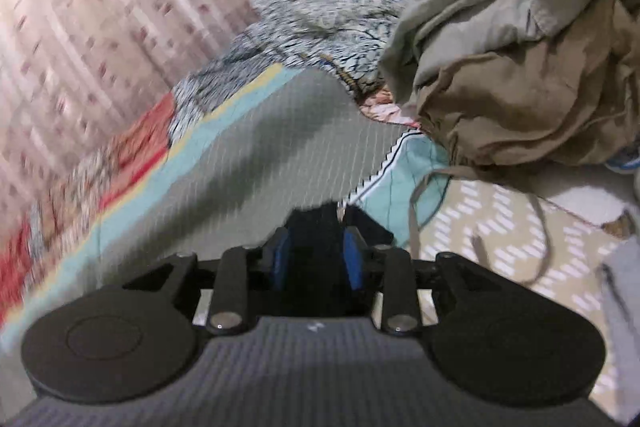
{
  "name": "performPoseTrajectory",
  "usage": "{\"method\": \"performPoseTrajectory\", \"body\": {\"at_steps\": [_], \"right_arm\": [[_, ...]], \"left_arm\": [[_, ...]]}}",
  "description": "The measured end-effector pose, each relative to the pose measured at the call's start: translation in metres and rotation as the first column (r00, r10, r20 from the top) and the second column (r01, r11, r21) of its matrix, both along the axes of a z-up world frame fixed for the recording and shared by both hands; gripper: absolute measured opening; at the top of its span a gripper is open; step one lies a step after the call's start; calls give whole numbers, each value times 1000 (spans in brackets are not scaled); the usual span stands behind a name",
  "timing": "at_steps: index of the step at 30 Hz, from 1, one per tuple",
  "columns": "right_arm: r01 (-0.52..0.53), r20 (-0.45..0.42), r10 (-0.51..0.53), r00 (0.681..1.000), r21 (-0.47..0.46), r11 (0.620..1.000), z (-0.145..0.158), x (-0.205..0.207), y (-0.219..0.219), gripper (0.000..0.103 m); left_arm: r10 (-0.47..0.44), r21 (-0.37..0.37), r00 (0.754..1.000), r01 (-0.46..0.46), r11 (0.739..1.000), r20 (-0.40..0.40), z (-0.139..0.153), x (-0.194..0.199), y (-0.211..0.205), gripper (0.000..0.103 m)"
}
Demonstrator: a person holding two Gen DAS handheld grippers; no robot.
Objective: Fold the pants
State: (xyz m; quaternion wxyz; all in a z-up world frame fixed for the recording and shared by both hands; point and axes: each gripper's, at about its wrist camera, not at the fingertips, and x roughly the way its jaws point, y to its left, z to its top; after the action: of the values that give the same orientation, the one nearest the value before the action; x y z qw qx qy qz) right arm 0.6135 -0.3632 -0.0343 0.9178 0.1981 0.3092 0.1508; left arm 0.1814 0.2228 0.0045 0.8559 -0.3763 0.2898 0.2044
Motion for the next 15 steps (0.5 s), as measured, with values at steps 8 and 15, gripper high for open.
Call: {"method": "performPoseTrajectory", "body": {"at_steps": [8, 15], "right_arm": [[-49, -79, 56, 995, 83, 995, -8, -40, -14, 35], [18, -139, -5, 990, 96, 995, -17, -61, -26, 38]], "left_arm": [[153, -39, 983, -150, 988, 105, 31, -113, 47, 58], [136, -77, 990, -133, 988, 32, -2, -155, 35, 87]]}}
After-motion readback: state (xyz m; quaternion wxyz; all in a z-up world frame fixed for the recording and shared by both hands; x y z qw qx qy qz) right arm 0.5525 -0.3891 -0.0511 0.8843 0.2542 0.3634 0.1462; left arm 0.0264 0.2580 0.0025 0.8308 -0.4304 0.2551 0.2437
